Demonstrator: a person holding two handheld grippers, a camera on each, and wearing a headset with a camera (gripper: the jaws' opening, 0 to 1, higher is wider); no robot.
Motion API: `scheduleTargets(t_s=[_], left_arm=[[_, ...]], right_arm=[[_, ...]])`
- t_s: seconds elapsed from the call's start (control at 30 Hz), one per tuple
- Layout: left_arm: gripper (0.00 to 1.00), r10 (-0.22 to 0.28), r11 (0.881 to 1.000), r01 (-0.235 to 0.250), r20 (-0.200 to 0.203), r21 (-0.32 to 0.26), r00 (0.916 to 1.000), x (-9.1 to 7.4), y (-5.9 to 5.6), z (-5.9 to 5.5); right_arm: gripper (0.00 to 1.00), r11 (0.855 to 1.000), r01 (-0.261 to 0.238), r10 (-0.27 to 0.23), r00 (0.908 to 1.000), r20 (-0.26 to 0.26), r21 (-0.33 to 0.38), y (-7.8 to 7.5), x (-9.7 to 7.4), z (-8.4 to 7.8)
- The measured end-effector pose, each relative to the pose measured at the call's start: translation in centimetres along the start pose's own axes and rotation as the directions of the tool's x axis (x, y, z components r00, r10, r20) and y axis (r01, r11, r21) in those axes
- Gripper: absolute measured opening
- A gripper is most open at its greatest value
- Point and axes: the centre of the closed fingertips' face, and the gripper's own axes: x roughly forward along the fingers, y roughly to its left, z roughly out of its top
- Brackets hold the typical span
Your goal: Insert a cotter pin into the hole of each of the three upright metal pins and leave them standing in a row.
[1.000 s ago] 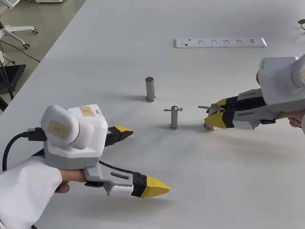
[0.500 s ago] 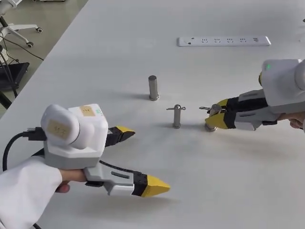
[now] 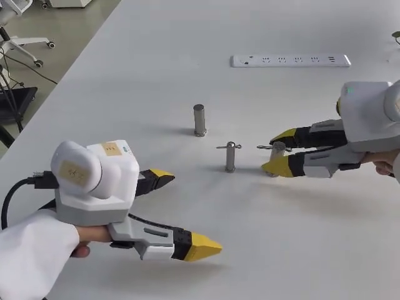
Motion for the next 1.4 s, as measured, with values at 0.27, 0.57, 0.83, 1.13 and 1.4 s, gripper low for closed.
scheduleTargets(t_s=[0.27,0.57,0.83,1.13,1.4], left_arm=[[0.92,0.013,0.999,-0.01,0.082,-0.036,0.9965,-1.2,-0.2,2.0],[0.93,0.012,0.999,-0.008,0.116,-0.041,0.9932,-1.7,-0.5,3.0],[0.93,-0.005,0.998,0.012,0.117,-0.058,0.9931,-1.8,-1.1,2.8],[0.92,0.056,0.996,-0.042,0.182,-0.08,0.9817,-2.4,0.8,4.3],[0.86,0.167,0.986,-0.146,0.334,-0.087,0.9277,-3.0,5.4,9.7]], right_arm=[[0.53,0.997,0.003,-0.014,0.9893,0.146,0.076,2.1,-4.0,3.3],[0.73,0.975,0.022,-0.064,0.9807,0.185,0.219,3.2,-8.1,1.9],[0.84,0.954,0.062,-0.121,0.9751,0.186,0.295,4.0,-9.2,0.1],[0.98,0.947,0.079,-0.129,0.9815,0.141,0.313,5.1,-8.9,-1.6],[0.98,0.945,0.087,-0.139,0.979,0.149,0.314,5.4,-9.5,-1.3]])
